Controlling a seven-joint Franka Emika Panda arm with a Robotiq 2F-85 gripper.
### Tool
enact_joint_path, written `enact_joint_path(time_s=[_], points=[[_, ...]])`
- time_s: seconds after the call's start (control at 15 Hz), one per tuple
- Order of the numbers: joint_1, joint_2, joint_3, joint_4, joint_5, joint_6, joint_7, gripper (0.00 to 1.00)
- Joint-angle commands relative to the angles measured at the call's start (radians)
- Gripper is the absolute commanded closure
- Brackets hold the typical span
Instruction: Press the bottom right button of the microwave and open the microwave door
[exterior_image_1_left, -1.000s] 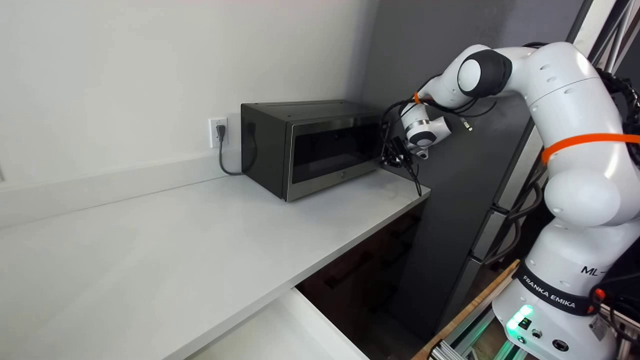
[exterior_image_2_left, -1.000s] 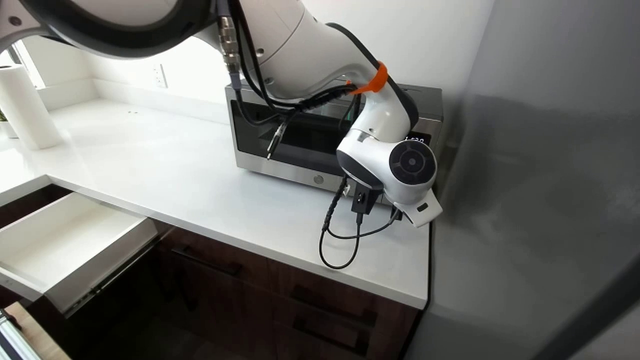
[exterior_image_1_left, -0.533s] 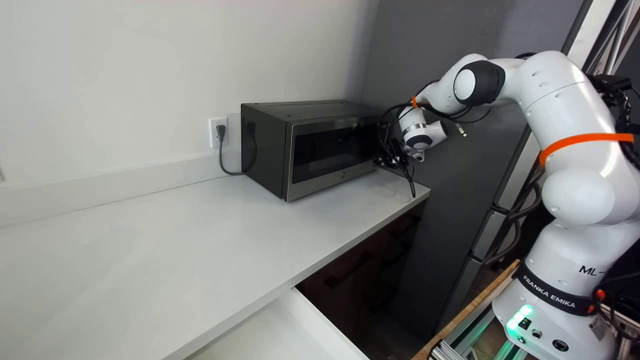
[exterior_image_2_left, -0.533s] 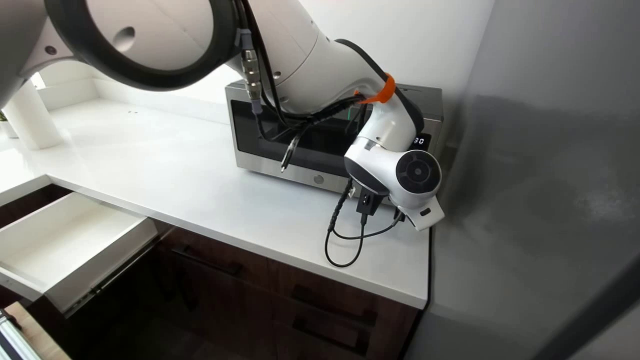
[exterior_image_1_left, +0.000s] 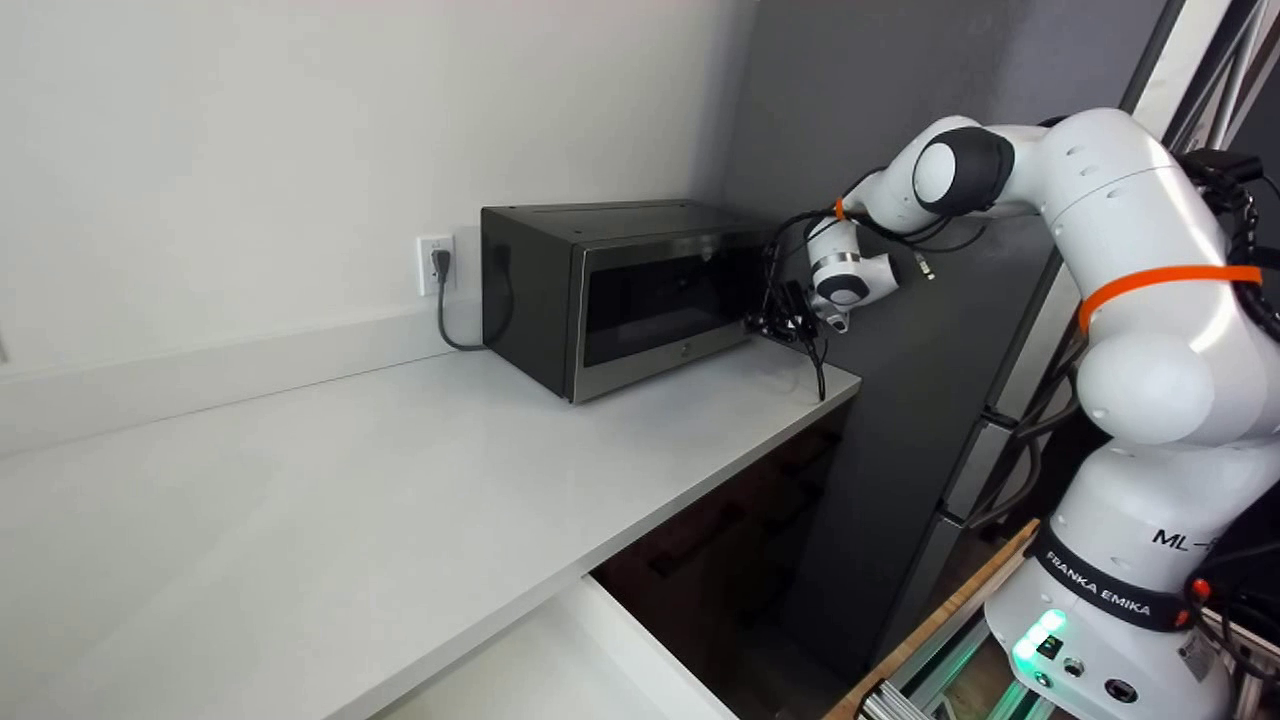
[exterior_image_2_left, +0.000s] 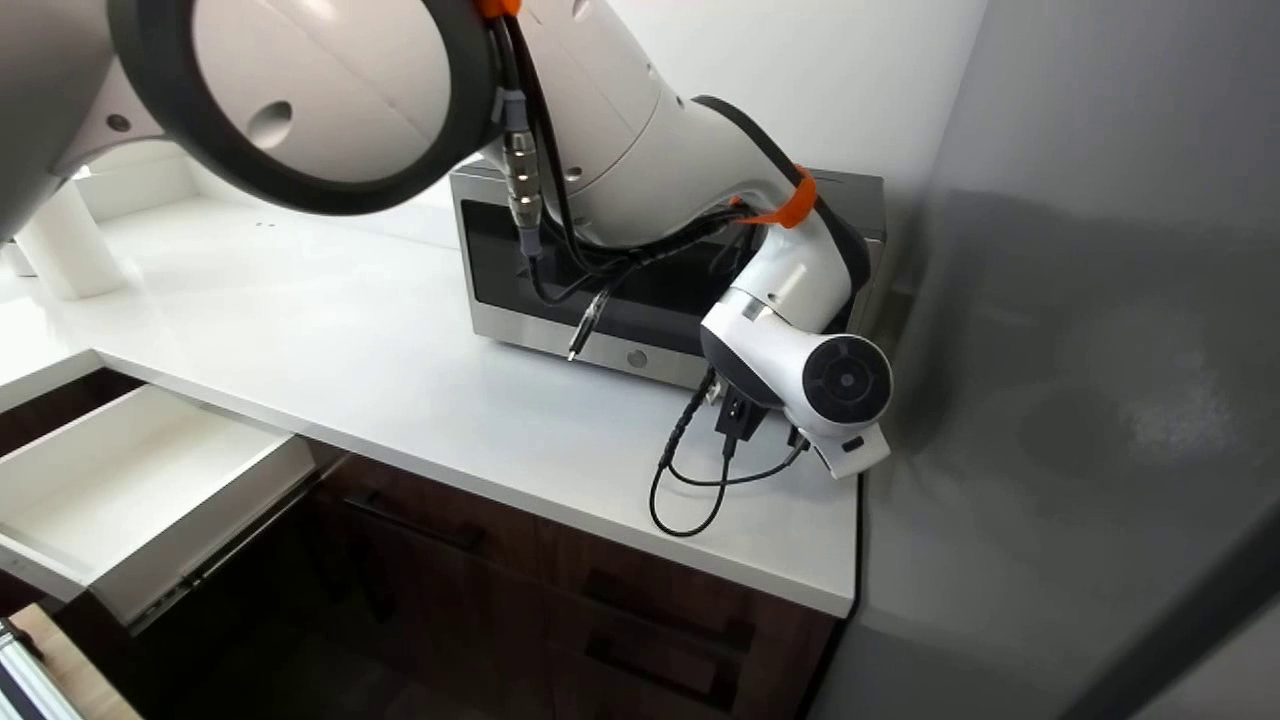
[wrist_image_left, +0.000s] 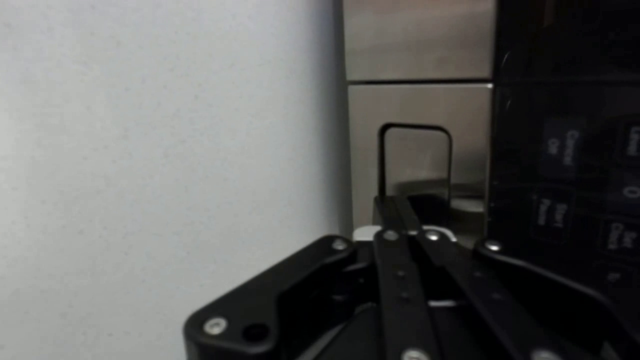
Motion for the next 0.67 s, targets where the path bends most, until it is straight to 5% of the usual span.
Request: enact_joint_path(time_s=[0.0,0.6], points=[[-0.016,0.016,0.047,0.049,0.105,-0.097,-0.107,1.00],[0.018,-0.013,0.027,-0.002,0.202,-0.158,-0.267,1.00]])
